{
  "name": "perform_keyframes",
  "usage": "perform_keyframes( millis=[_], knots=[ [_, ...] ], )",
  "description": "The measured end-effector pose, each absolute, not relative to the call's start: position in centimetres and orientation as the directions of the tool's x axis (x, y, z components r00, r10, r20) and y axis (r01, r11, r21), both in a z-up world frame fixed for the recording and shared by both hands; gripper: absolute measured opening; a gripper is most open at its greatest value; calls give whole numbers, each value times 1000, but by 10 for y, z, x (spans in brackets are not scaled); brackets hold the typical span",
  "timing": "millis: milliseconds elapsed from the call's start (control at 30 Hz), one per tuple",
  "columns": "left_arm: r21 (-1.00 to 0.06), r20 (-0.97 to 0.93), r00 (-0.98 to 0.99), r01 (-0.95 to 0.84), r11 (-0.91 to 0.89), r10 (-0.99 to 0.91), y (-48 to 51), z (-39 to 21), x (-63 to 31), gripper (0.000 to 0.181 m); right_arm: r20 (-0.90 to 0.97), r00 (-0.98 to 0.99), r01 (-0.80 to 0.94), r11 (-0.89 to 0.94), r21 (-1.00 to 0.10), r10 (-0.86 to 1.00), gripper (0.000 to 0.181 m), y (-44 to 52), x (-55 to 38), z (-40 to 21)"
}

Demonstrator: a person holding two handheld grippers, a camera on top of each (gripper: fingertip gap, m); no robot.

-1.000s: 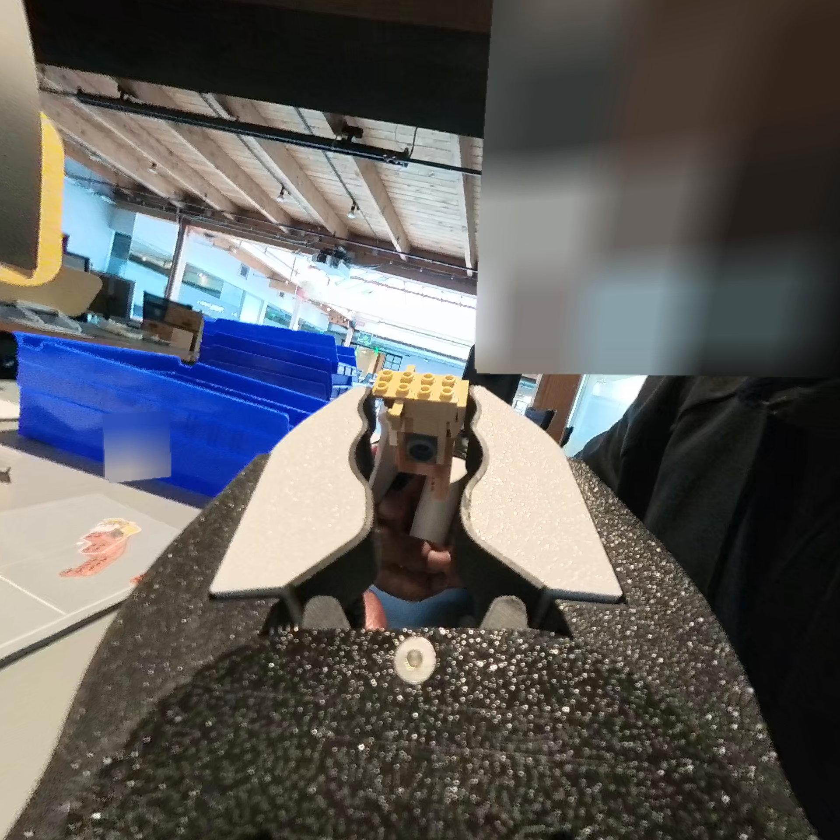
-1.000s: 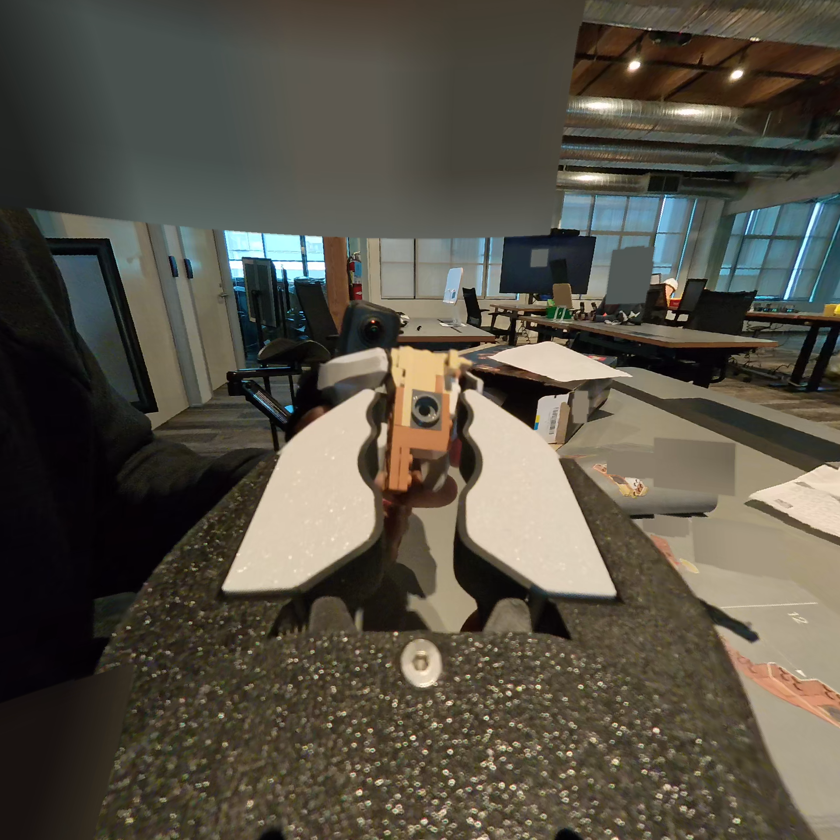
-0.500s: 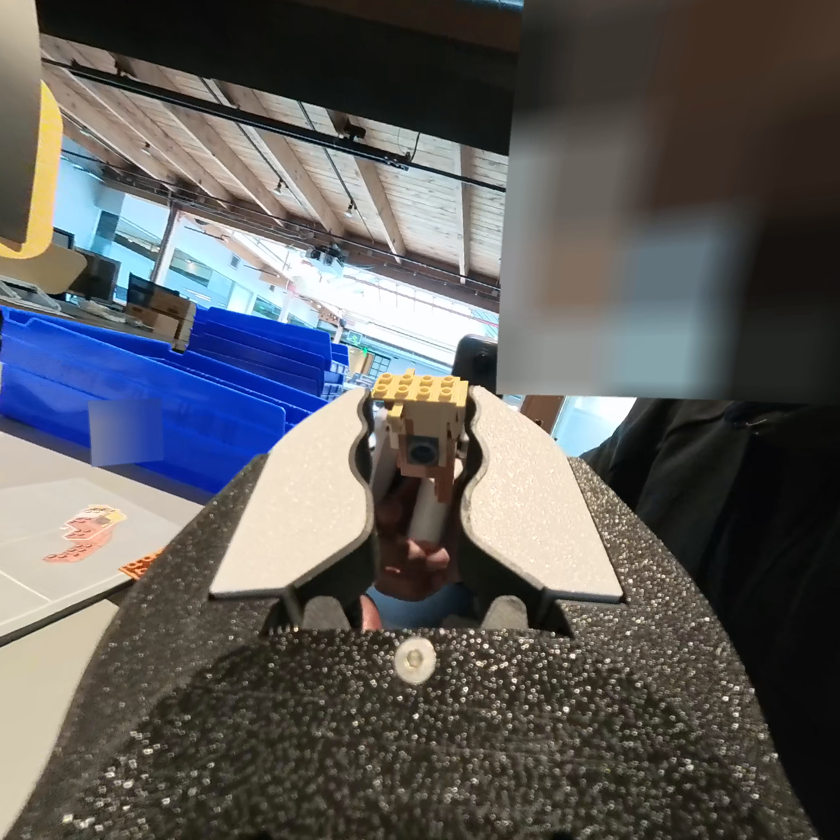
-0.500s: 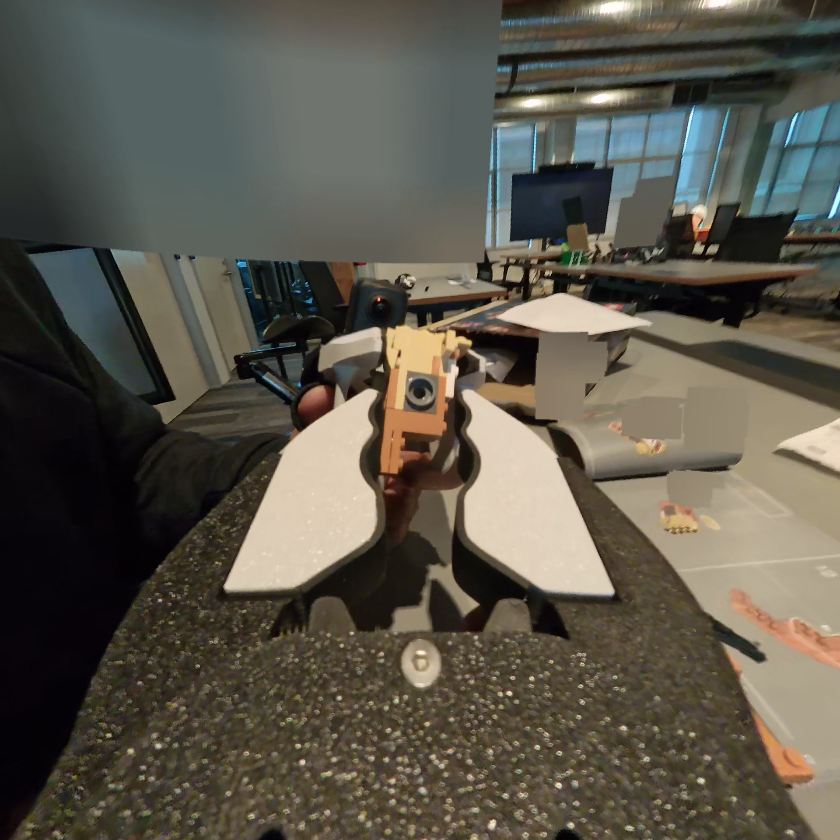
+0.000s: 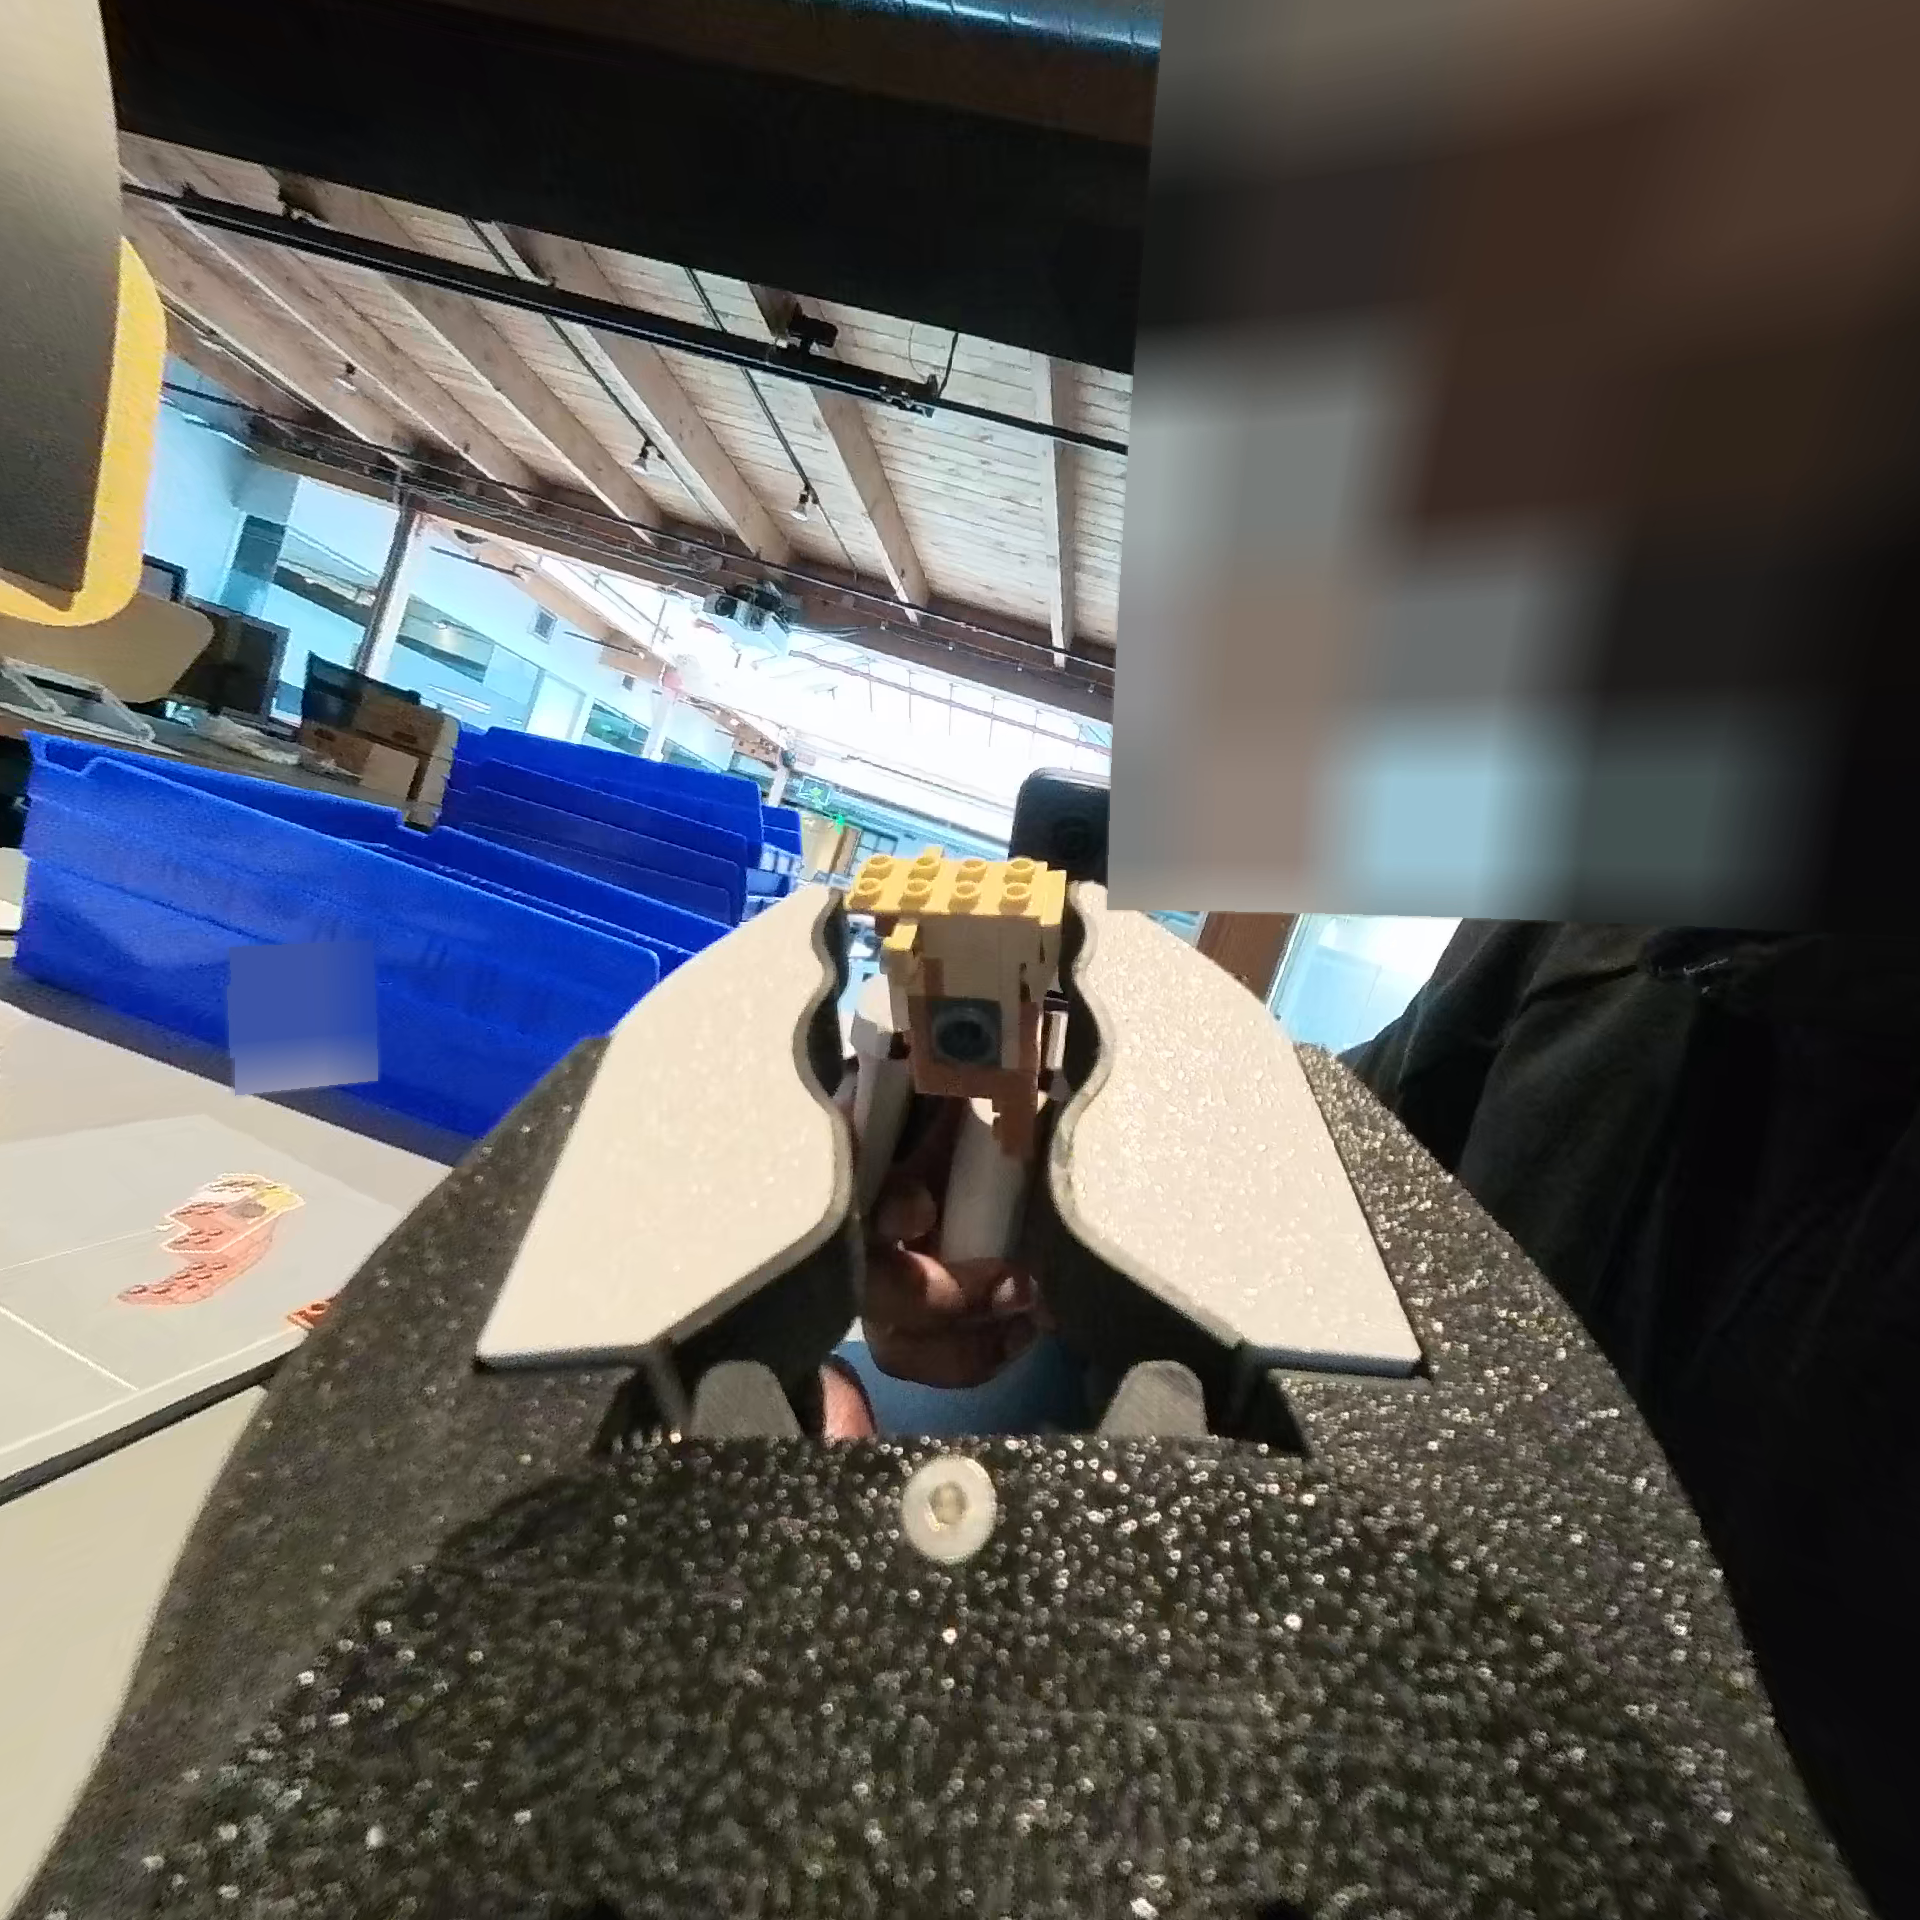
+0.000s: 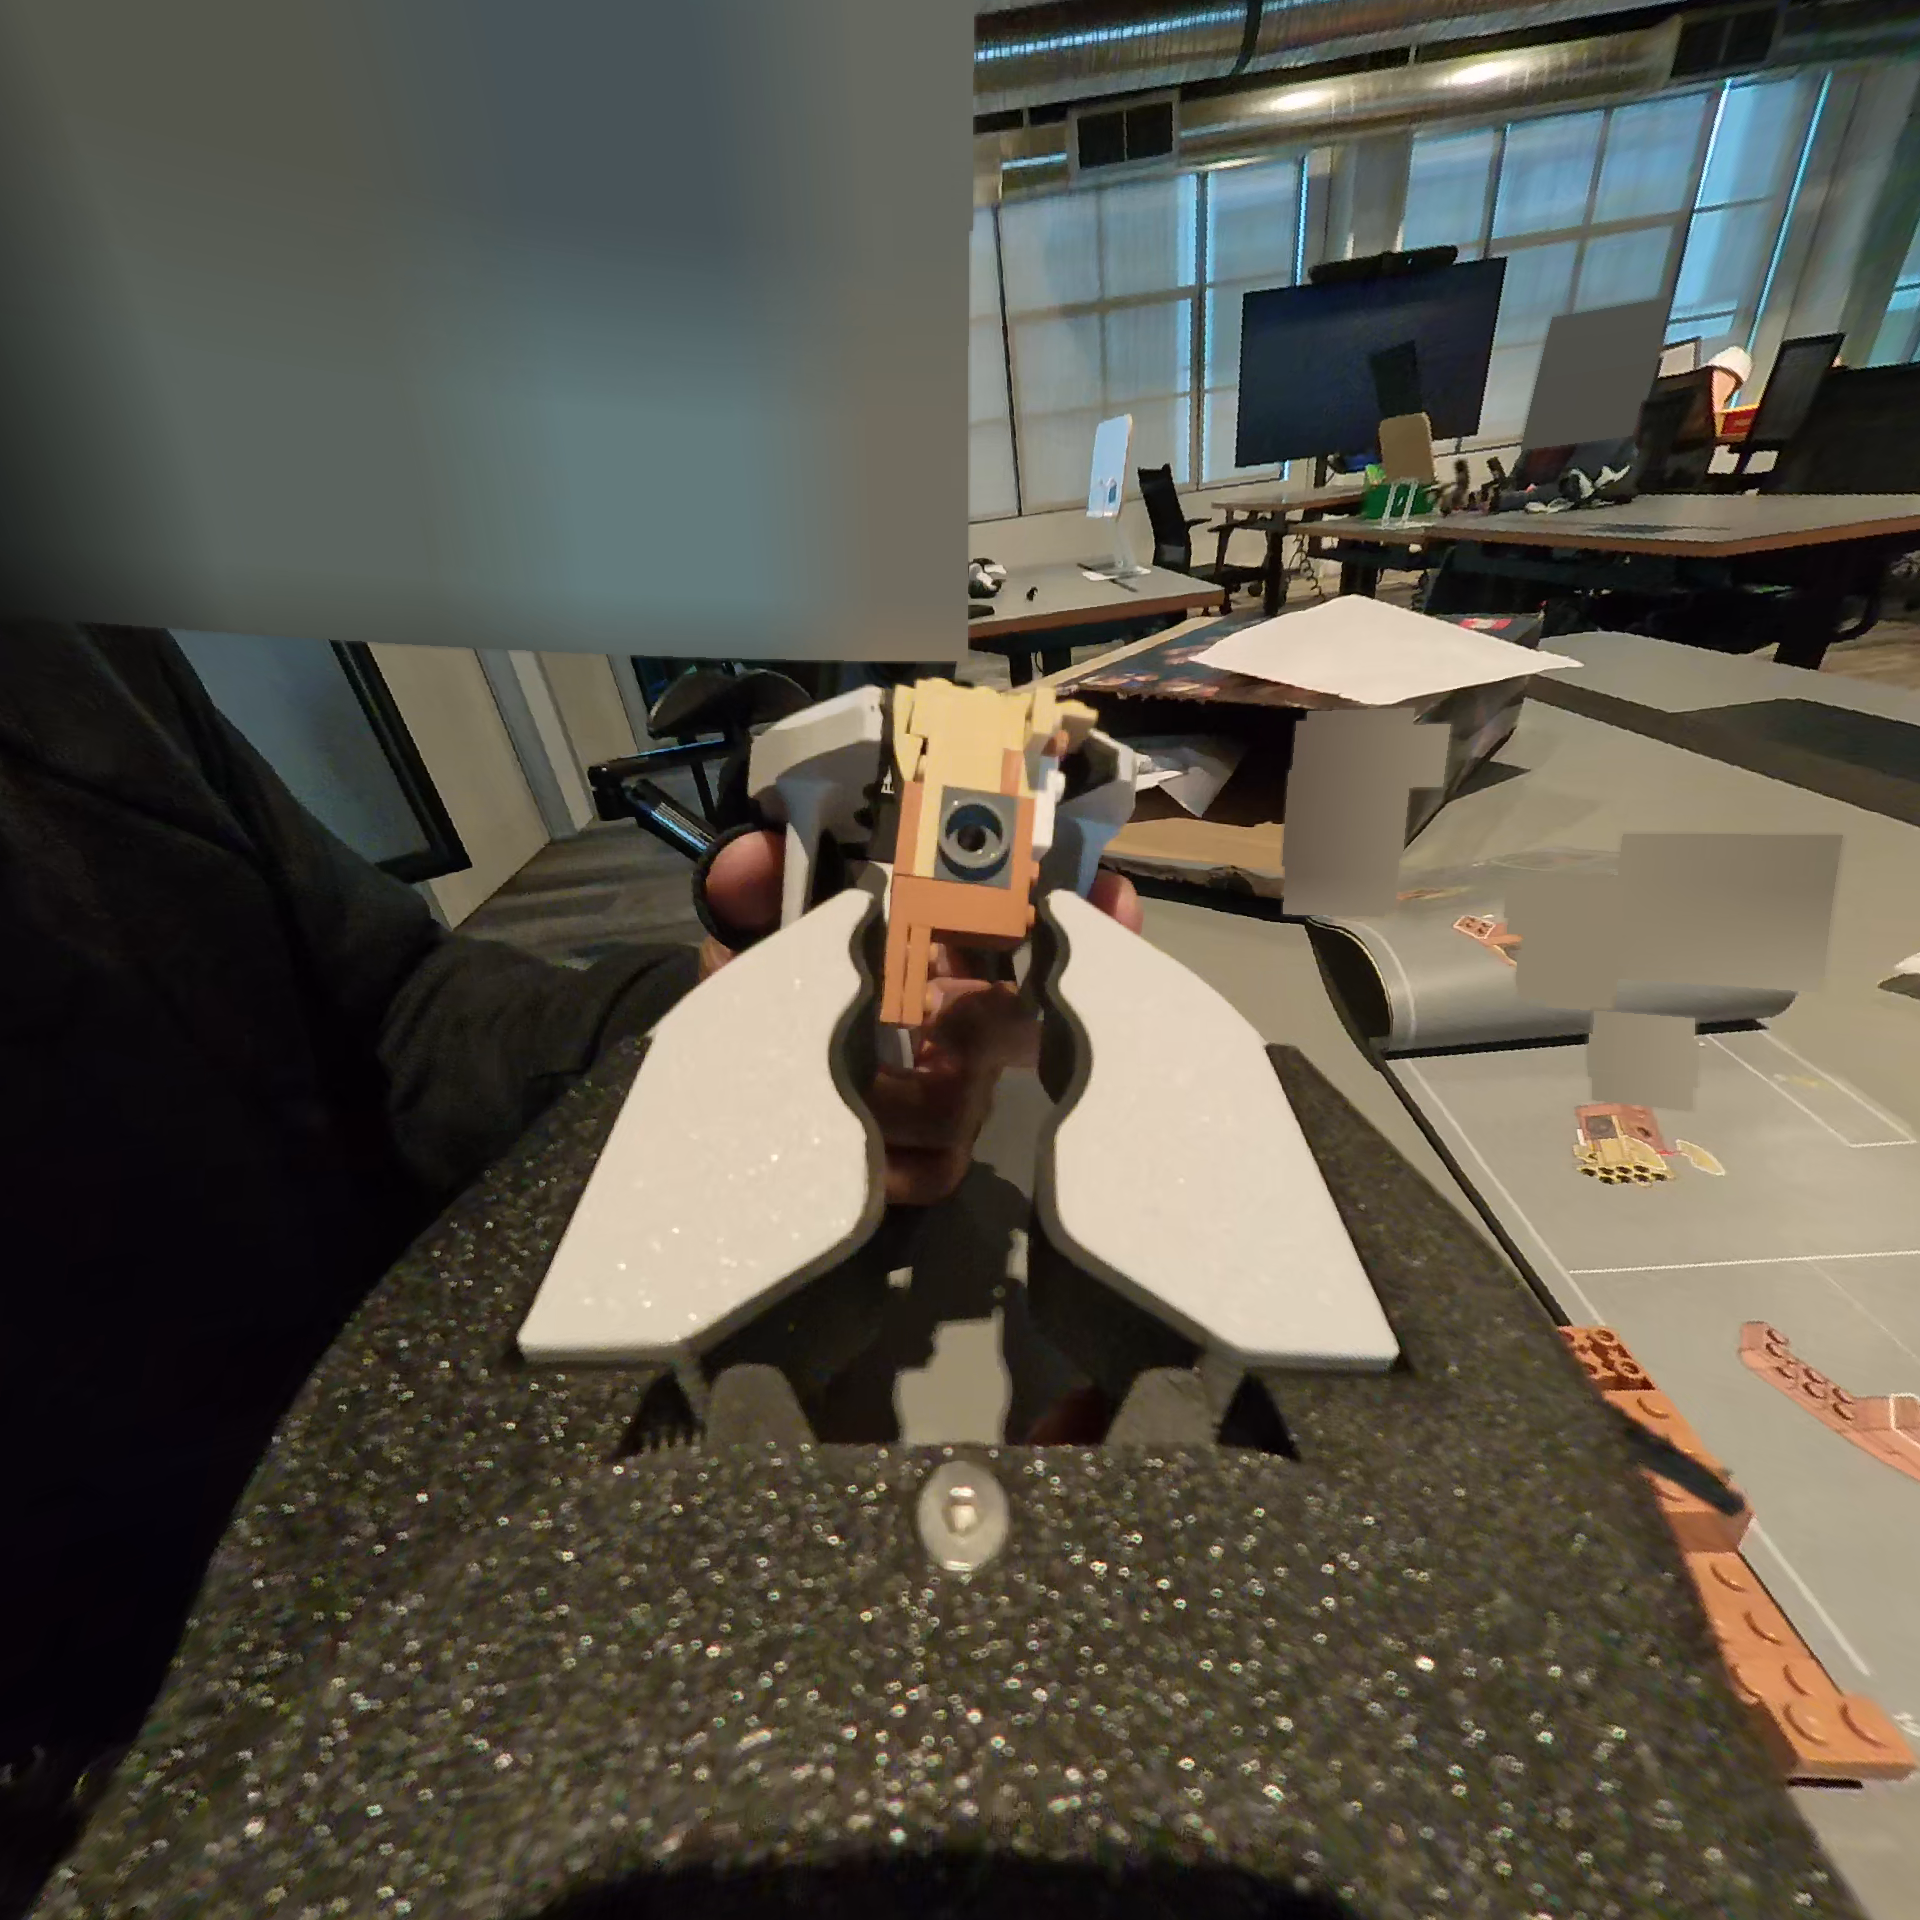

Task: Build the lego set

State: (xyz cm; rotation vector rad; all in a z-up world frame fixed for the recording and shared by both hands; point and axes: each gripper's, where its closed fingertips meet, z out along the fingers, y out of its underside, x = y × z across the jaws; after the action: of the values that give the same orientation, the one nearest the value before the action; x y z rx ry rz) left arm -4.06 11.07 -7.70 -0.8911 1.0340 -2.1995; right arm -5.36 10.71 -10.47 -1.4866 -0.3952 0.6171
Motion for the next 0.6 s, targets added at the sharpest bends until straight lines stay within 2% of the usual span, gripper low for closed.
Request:
perform_keyframes(
  millis=[600],
  knots=[
    [-732, 458, -631, 132, -668, -626, 118, -80, -33, 45, -258, 781, -324, 14, -946, 569, 25, 112, -35, -98]
  ],
)
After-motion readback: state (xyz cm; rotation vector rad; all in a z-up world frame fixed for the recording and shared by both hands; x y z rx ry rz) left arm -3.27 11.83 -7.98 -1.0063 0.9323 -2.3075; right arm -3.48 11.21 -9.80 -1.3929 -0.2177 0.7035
